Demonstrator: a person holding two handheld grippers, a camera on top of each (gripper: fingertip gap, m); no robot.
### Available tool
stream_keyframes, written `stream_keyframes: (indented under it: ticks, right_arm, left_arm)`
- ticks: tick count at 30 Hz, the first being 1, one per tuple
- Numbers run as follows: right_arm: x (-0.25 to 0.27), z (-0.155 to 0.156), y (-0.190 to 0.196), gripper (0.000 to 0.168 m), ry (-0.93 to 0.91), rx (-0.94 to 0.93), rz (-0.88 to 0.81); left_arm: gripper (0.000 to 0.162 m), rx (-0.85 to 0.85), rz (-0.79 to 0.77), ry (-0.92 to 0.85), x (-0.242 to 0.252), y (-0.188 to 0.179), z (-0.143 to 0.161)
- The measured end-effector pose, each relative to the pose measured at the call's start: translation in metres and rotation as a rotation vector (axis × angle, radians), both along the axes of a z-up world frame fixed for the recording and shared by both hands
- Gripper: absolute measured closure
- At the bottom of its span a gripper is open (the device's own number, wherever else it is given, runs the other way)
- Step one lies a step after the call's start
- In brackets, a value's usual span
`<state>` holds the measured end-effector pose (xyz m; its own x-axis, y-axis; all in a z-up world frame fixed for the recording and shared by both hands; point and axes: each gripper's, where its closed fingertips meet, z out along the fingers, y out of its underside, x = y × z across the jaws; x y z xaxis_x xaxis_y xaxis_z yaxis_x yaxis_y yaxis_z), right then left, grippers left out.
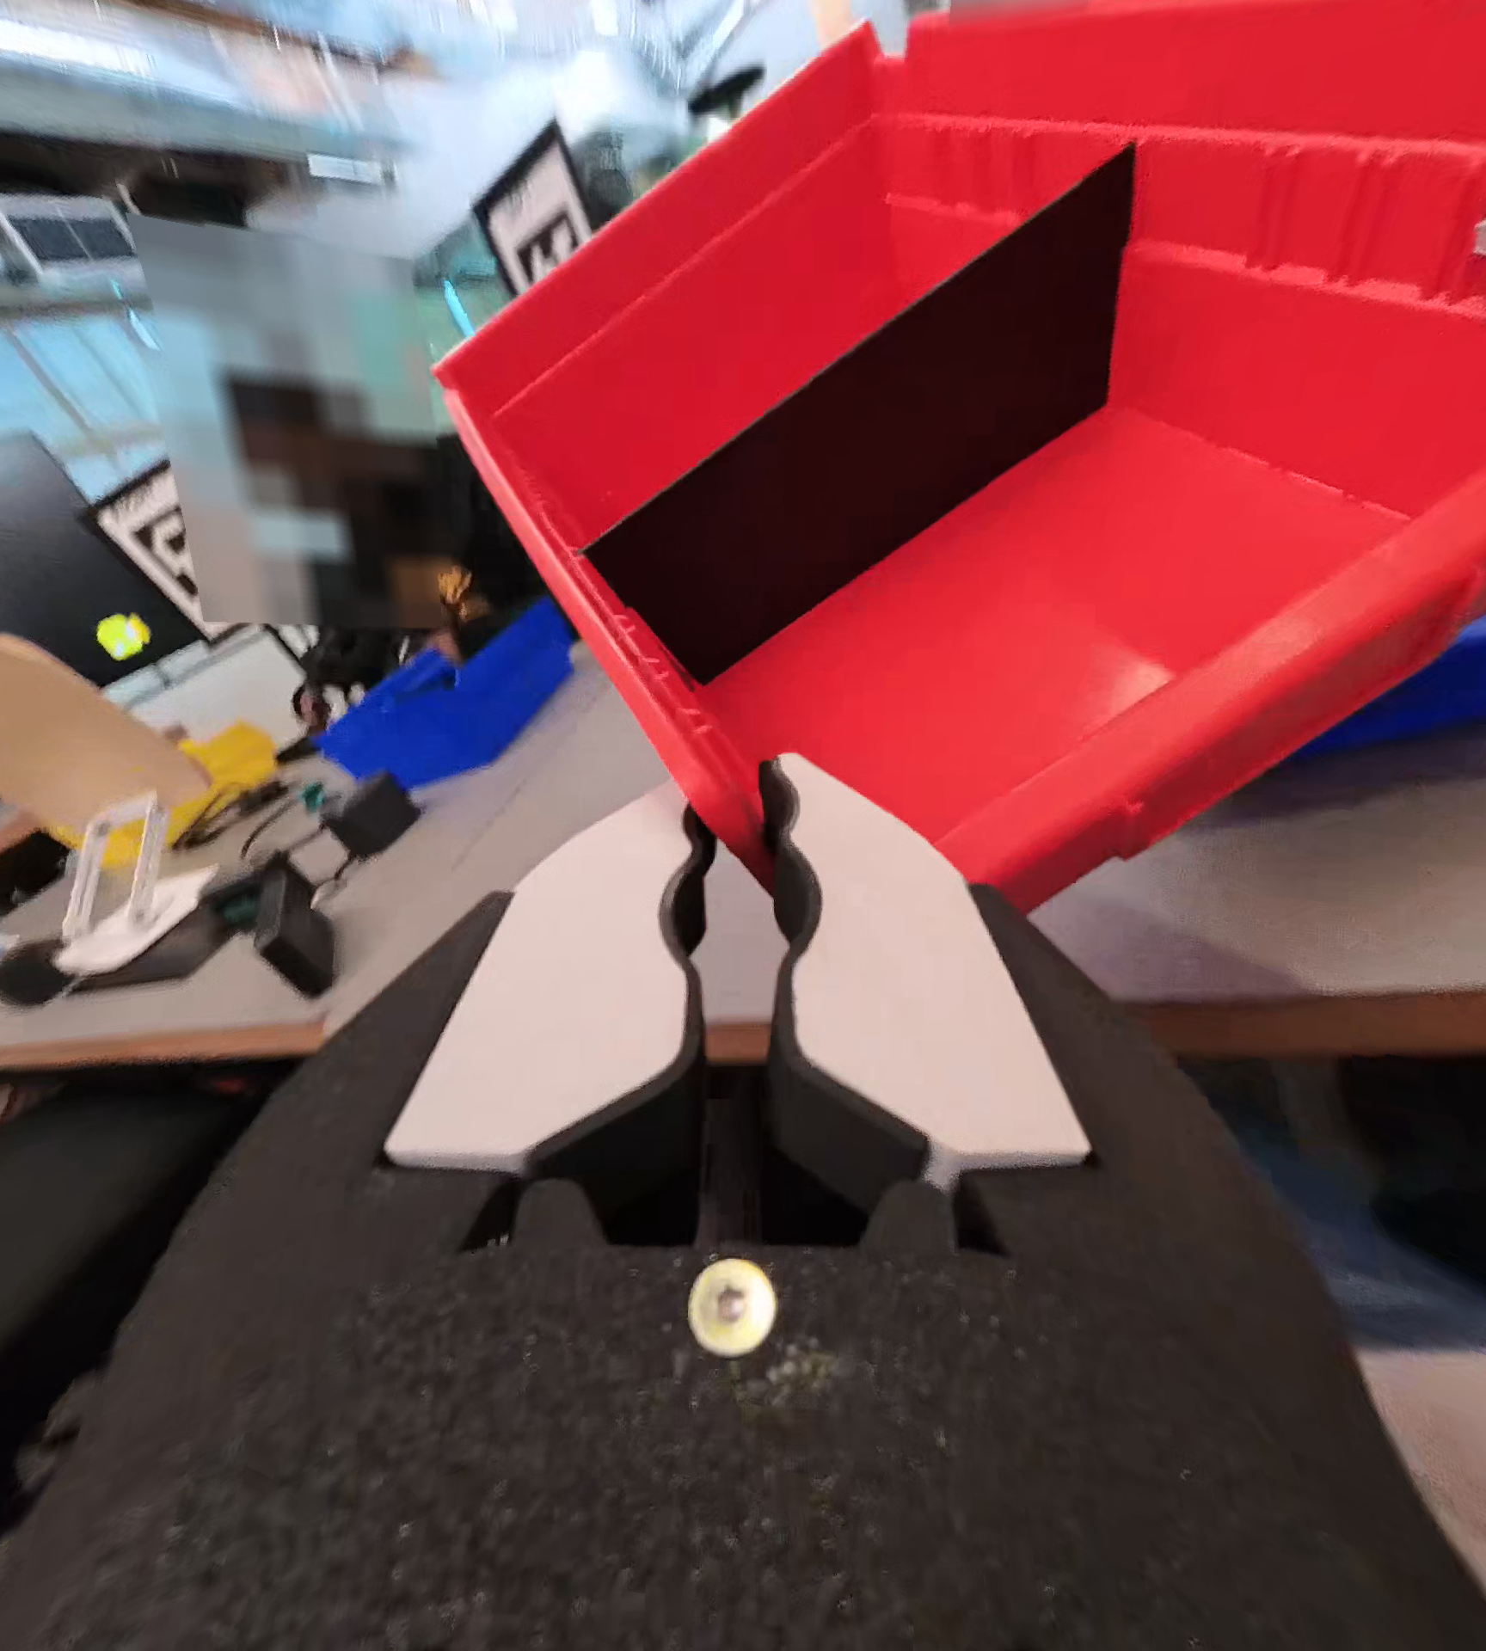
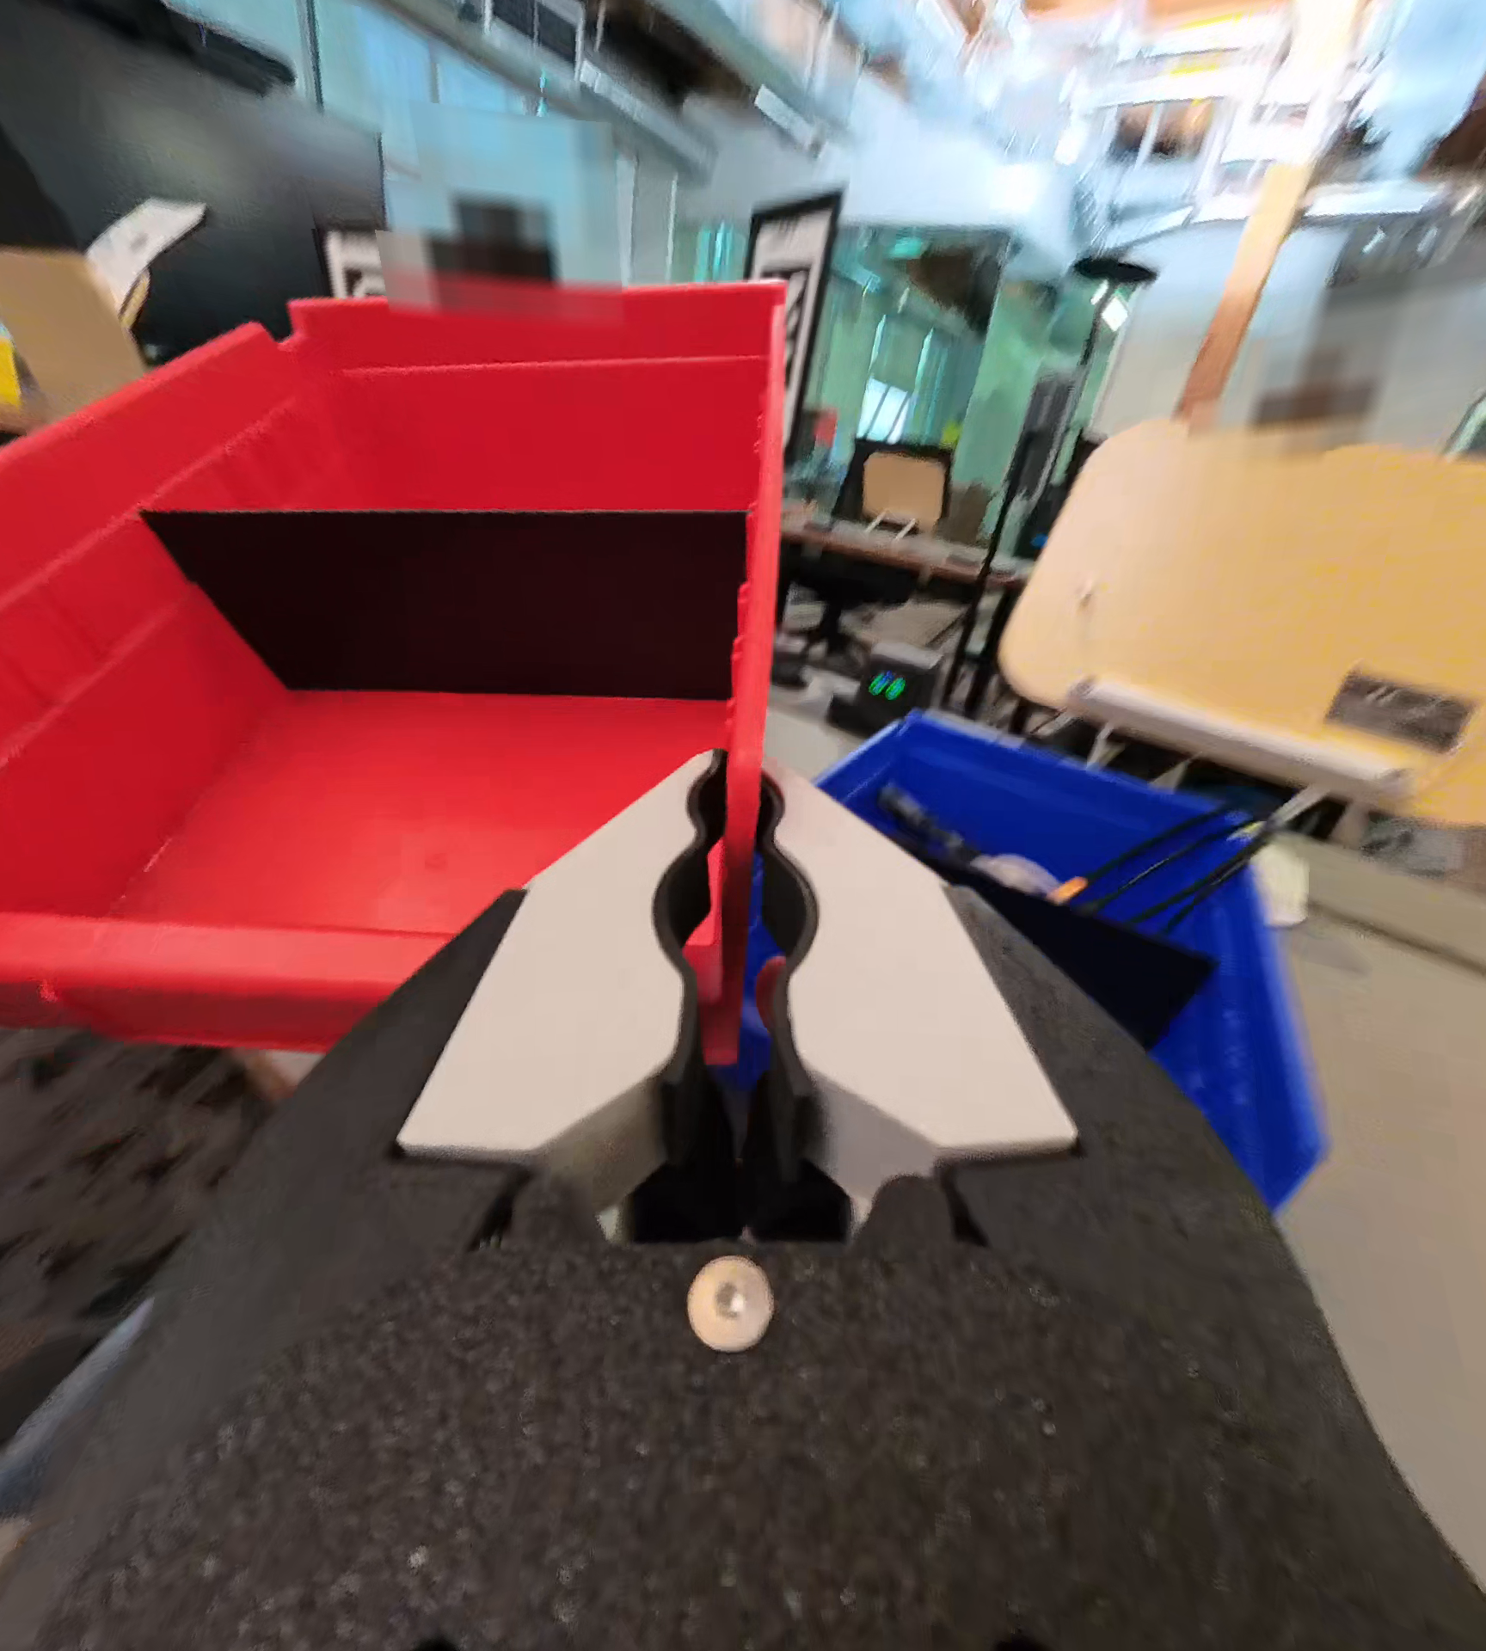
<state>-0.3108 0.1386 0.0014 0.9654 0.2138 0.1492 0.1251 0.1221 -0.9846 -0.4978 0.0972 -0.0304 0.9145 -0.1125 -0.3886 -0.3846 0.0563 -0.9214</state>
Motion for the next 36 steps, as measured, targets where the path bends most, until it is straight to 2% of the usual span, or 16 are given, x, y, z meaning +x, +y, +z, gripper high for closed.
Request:
stream_keyframes:
  ticks: [1,5,8,12,14,17,21,23,25,29,31,34,36]
  right_arm:
    - [0.012,0.017,-0.003,0.166,0.005,0.040,-0.023]
    - [0.076,0.075,-0.010,0.166,0.024,0.131,-0.121]
    - [0.143,0.110,-0.018,0.167,0.013,0.194,-0.222]
    - [0.250,0.115,-0.021,0.167,0.026,0.143,-0.388]
    - [0.308,0.099,-0.021,0.167,0.082,0.076,-0.463]
    - [0.388,0.050,-0.027,0.167,0.154,-0.074,-0.560]
    - [0.461,-0.037,-0.042,0.167,0.201,-0.286,-0.669]
    - [0.484,-0.071,-0.041,0.167,0.164,-0.389,-0.715]
    - [0.499,-0.098,-0.038,0.166,0.134,-0.438,-0.736]
    - [0.522,-0.127,-0.038,0.165,0.139,-0.467,-0.761]
    - [0.527,-0.129,-0.038,0.164,0.215,-0.449,-0.737]
    - [0.531,-0.130,-0.043,0.163,0.222,-0.473,-0.745]
    - [0.530,-0.130,-0.044,0.161,0.241,-0.469,-0.732]
  left_arm:
    - [0.152,0.036,-0.032,-0.004,0.013,0.001,0.013]
    - [0.151,0.188,-0.141,-0.030,0.076,0.007,0.066]
    - [0.150,0.209,-0.266,-0.042,0.144,0.020,0.088]
    - [0.151,0.158,-0.406,-0.077,0.250,0.043,0.100]
    - [0.152,0.109,-0.467,-0.074,0.307,0.053,0.096]
    - [0.154,-0.024,-0.540,-0.045,0.390,0.065,0.072]
    - [0.156,-0.235,-0.580,0.056,0.473,0.083,0.002]
    - [0.156,-0.317,-0.568,0.062,0.495,0.087,-0.033]
    - [0.155,-0.330,-0.534,0.087,0.509,0.090,-0.057]
    - [0.154,-0.343,-0.509,0.084,0.524,0.083,-0.091]
    - [0.153,-0.353,-0.544,0.051,0.529,0.074,-0.091]
    - [0.150,-0.430,-0.644,0.109,0.530,0.060,-0.092]
    - [0.140,-0.523,-0.740,0.144,0.521,0.045,-0.090]
